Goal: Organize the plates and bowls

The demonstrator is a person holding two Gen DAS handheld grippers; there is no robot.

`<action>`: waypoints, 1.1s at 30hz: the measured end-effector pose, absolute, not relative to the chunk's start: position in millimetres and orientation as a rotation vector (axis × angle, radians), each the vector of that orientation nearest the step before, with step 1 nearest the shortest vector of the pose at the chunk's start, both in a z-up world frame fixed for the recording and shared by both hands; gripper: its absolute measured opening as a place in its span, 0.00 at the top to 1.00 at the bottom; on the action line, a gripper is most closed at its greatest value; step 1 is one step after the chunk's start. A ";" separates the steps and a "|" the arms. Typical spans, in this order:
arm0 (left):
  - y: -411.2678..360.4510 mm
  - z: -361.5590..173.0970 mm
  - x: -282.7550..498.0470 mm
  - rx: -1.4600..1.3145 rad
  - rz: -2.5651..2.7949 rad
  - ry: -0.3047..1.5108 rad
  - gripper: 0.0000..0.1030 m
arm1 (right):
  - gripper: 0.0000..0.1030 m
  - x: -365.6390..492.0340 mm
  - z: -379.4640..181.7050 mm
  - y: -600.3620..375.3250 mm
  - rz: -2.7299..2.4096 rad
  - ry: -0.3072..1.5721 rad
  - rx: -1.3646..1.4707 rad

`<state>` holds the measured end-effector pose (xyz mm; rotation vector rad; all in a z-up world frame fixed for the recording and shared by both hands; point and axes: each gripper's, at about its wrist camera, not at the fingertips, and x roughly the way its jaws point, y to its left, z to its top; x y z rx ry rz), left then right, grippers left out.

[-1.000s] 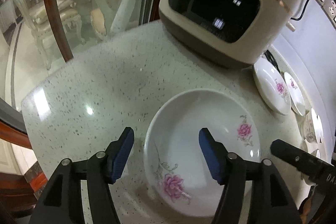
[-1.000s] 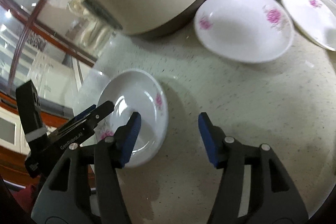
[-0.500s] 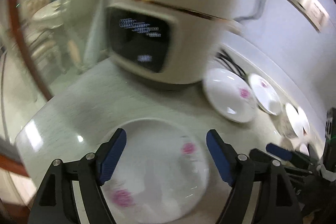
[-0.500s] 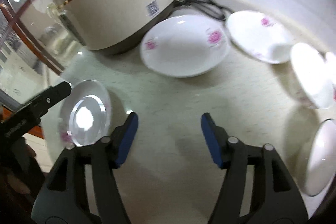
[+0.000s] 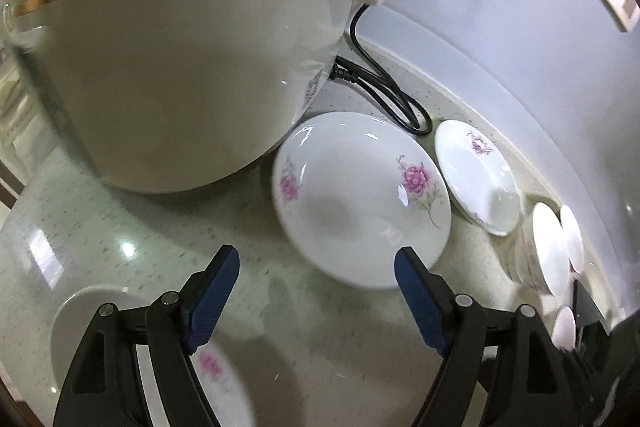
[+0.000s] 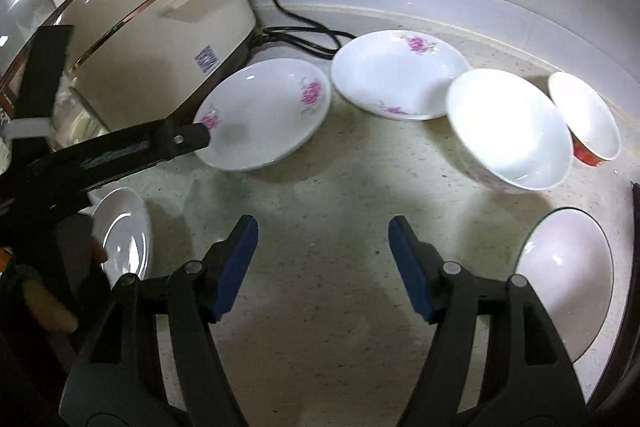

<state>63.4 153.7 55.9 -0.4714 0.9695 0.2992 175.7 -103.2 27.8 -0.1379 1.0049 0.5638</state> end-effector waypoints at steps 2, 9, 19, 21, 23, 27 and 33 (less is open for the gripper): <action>154.0 49.5 73.4 -0.459 0.316 0.987 0.22 | 0.31 179.0 27.9 -106.9 0.557 1.010 -0.118; 163.9 32.8 94.6 -0.489 0.379 1.007 0.22 | 0.31 181.1 26.8 -109.1 0.552 1.012 -0.108; 167.4 24.7 115.7 -0.443 0.405 1.022 0.63 | 0.31 186.7 22.5 -111.8 0.529 1.023 -0.090; 168.8 23.6 113.5 -0.441 0.405 1.017 0.65 | 0.31 187.1 23.6 -112.0 0.525 1.019 -0.090; 166.6 23.3 113.6 -0.423 0.400 1.021 0.65 | 0.31 187.8 23.8 -112.0 0.519 1.018 -0.089; 156.9 23.1 111.2 -0.391 0.396 1.037 0.65 | 0.31 192.6 22.0 -110.1 0.502 1.037 -0.089; 129.7 23.6 92.0 -0.316 0.341 1.053 0.65 | 0.31 204.8 18.8 -108.4 0.474 1.067 -0.050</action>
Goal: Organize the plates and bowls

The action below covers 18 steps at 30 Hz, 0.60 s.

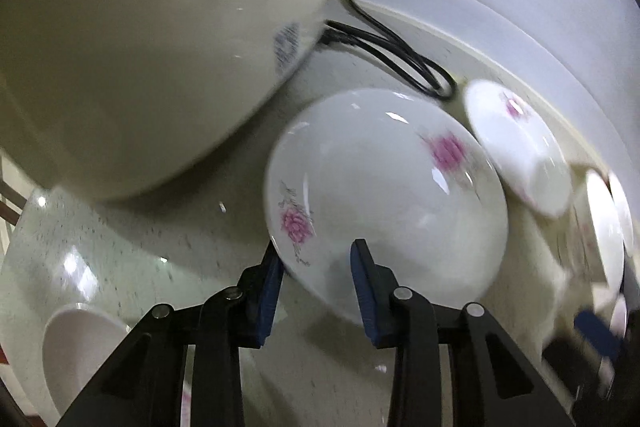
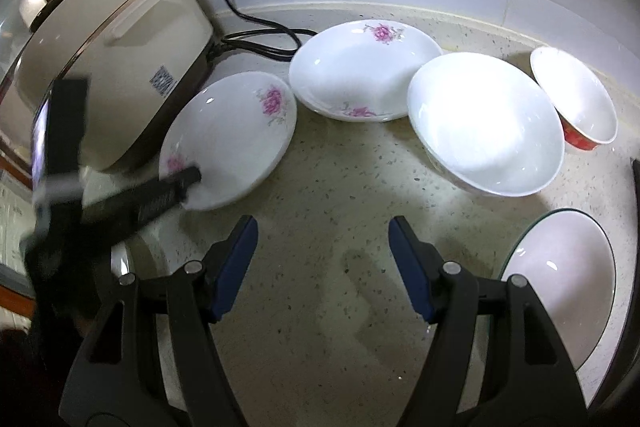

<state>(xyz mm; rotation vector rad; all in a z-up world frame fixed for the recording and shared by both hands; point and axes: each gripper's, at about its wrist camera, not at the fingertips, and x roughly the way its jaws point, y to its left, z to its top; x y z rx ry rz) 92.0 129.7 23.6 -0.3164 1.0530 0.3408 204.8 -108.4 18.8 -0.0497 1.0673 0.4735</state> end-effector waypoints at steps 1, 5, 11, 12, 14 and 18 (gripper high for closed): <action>125.6 23.3 88.4 -0.315 0.327 1.053 0.65 | 0.31 206.3 18.2 -108.8 0.469 1.072 -0.041; 111.4 23.0 72.1 -0.307 0.274 1.059 0.65 | 0.31 213.0 13.7 -101.0 0.479 1.087 -0.041; 103.5 24.2 56.9 -0.300 0.230 1.079 0.65 | 0.33 229.8 3.1 -84.8 0.495 1.116 -0.043; 102.4 23.2 56.7 -0.298 0.226 1.081 0.65 | 0.36 231.5 1.6 -82.8 0.497 1.118 -0.048; 98.1 21.2 53.7 -0.293 0.214 1.085 0.65 | 0.41 232.8 -0.6 -80.7 0.501 1.120 -0.054; 92.1 21.0 46.3 -0.268 0.181 1.090 0.65 | 0.53 234.0 -10.1 -80.8 0.497 1.140 -0.083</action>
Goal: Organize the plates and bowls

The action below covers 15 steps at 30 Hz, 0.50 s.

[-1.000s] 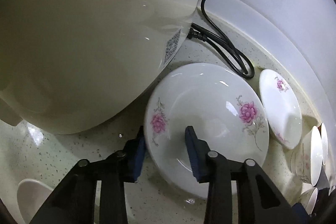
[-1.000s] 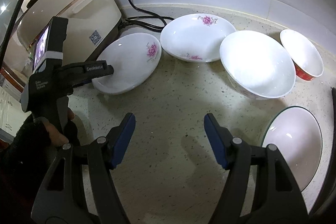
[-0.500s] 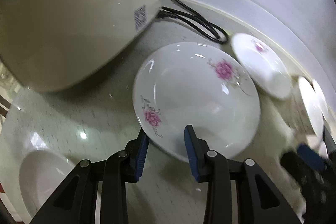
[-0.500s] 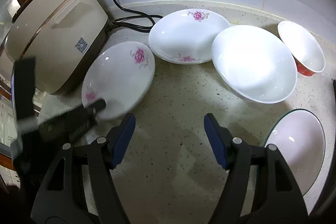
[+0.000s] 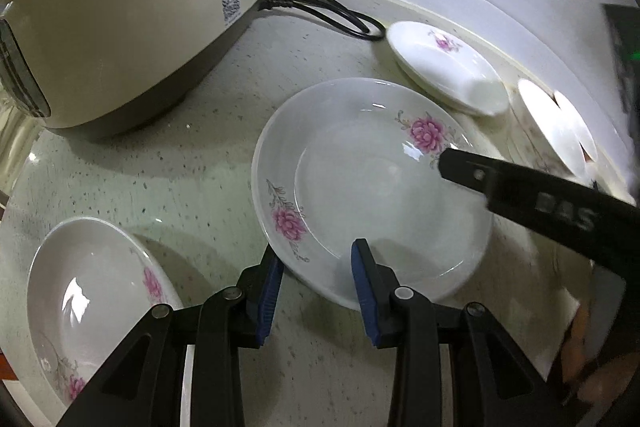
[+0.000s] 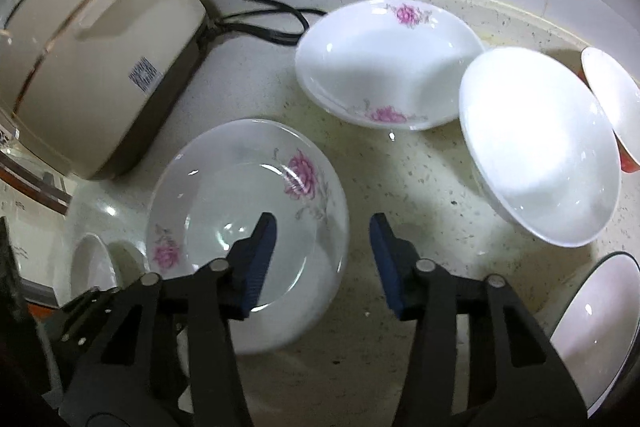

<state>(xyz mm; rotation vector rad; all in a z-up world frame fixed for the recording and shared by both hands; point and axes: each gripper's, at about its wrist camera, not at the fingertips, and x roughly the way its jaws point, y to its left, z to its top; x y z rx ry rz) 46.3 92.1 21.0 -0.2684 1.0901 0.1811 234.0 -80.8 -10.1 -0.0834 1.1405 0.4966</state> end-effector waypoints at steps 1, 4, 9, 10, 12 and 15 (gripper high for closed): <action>91.5 20.9 45.7 -0.262 0.174 1.092 0.65 | 0.56 233.5 -13.7 -81.9 0.495 1.148 -0.090; 88.8 20.5 43.4 -0.252 0.153 1.097 0.64 | 0.78 227.7 -18.4 -88.5 0.498 1.132 -0.107; 94.7 20.1 43.9 -0.310 0.148 1.119 0.61 | 0.84 204.5 -13.8 -100.5 0.499 1.088 -0.176; 96.6 20.6 44.0 -0.323 0.149 1.119 0.61 | 0.84 199.2 -13.0 -104.9 0.494 1.084 -0.183; 100.3 21.6 41.5 -0.348 0.153 1.111 0.59 | 0.84 189.9 -10.7 -115.4 0.486 1.086 -0.182; 105.8 21.3 43.0 -0.361 0.166 1.101 0.56 | 0.84 183.8 -9.4 -130.3 0.488 1.109 -0.152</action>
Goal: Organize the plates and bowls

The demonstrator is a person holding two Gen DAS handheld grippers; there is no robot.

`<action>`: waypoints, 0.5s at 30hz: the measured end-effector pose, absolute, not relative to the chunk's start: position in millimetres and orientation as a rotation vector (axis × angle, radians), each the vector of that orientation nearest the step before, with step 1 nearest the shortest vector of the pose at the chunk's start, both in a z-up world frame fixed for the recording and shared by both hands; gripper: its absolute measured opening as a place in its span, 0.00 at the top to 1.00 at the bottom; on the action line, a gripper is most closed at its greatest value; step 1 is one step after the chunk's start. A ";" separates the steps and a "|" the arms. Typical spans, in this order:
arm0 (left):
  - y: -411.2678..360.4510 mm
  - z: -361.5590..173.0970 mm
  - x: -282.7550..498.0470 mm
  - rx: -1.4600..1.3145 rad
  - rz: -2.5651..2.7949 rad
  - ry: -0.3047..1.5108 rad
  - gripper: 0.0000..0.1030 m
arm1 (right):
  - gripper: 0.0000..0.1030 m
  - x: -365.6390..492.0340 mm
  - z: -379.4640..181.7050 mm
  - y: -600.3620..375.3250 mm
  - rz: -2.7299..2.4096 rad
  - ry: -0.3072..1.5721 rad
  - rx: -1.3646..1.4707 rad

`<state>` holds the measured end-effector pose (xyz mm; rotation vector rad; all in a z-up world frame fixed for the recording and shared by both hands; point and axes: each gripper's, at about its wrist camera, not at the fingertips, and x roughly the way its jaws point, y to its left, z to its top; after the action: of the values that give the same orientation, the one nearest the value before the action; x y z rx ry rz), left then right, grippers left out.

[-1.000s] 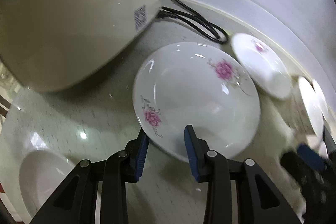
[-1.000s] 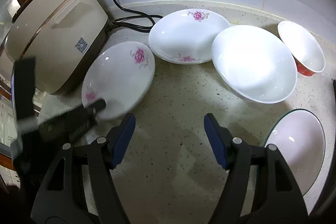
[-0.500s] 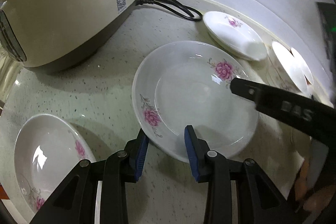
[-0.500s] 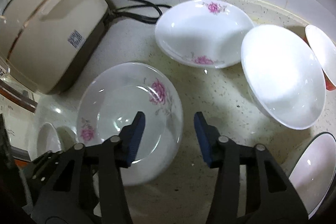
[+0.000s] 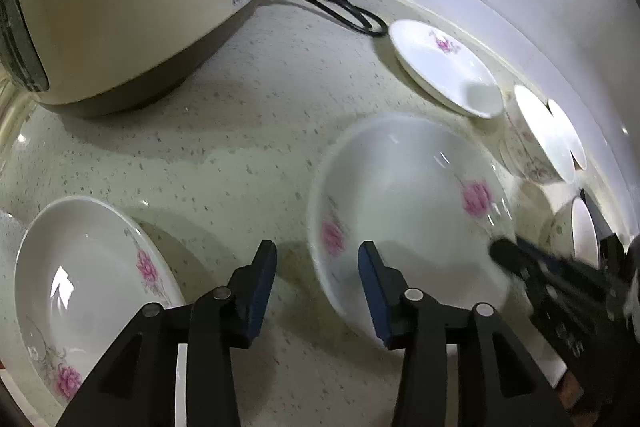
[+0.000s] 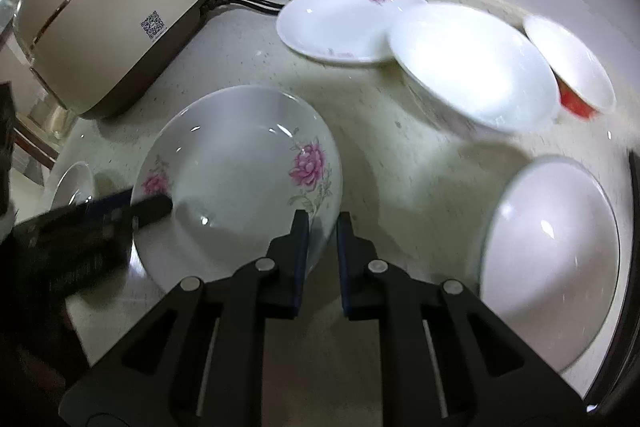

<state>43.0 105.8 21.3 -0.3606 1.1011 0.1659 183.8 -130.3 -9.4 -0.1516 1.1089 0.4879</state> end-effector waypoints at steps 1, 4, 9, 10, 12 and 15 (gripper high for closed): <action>107.6 21.4 45.1 -0.370 0.167 1.099 0.56 | 0.84 183.7 -9.3 -133.4 0.484 1.117 -0.145; 110.2 20.9 52.5 -0.397 0.163 1.098 0.56 | 0.84 185.1 -9.4 -138.9 0.494 1.143 -0.089; 107.3 20.7 58.8 -0.396 0.144 1.099 0.56 | 0.83 184.8 -9.0 -136.1 0.489 1.138 -0.098; 107.0 20.2 59.3 -0.394 0.144 1.097 0.56 | 0.83 185.3 -9.4 -135.7 0.488 1.140 -0.101; 106.8 20.6 58.8 -0.393 0.145 1.093 0.56 | 0.81 185.9 -10.4 -133.2 0.484 1.147 -0.109; 108.1 20.2 61.5 -0.396 0.152 1.094 0.56 | 0.75 189.1 -13.4 -127.7 0.486 1.154 -0.114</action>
<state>61.5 108.1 20.2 -0.3963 1.0943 0.1517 189.1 -127.7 -13.4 -0.1141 1.1539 0.4855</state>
